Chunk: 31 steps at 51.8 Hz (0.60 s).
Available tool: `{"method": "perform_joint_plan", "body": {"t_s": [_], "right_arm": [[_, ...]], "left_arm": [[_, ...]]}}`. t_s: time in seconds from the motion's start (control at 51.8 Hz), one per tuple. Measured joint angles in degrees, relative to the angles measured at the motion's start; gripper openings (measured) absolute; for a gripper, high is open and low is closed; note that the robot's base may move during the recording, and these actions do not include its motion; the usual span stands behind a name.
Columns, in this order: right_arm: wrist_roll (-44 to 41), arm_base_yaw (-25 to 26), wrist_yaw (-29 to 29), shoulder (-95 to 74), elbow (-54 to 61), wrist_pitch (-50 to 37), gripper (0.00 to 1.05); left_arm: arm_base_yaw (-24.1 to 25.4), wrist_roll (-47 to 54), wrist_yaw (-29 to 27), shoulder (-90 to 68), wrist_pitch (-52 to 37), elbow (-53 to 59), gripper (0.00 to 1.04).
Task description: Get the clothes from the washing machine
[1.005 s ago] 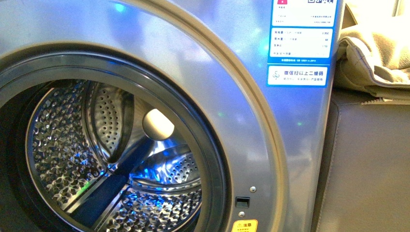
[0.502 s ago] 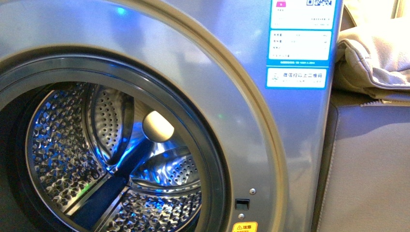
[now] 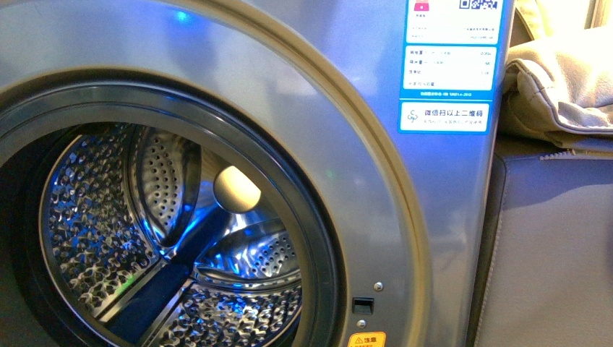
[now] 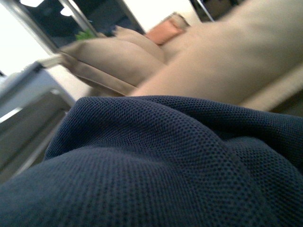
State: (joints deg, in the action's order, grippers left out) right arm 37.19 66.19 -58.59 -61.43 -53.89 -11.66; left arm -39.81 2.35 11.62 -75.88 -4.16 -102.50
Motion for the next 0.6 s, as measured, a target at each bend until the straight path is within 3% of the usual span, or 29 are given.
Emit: {"method": "perform_joint_plan", "body": {"t_s": [0.155, 0.251, 0.425, 0.599], "right_arm": [[-22.32, -1.73, 5.49, -6.67, 7.13, 12.57, 0.12], [-32.48, -2.62, 9.35, -12.52, 10.84, 12.90, 0.12], [-41.40, -4.35, 17.09, -23.41, 14.71, 7.91, 0.12], [-45.07, -6.64, 22.93, -35.39, 16.24, 1.01, 0.12]], "left_arm": [[0.02, 0.00, -0.09, 0.00, 0.00, 0.00, 0.98], [0.00, 0.00, -0.04, 0.02, 0.00, 0.00, 0.98], [0.00, 0.00, -0.04, 0.02, 0.00, 0.00, 0.98], [0.02, 0.02, -0.11, 0.02, 0.00, 0.00, 0.98]]}}
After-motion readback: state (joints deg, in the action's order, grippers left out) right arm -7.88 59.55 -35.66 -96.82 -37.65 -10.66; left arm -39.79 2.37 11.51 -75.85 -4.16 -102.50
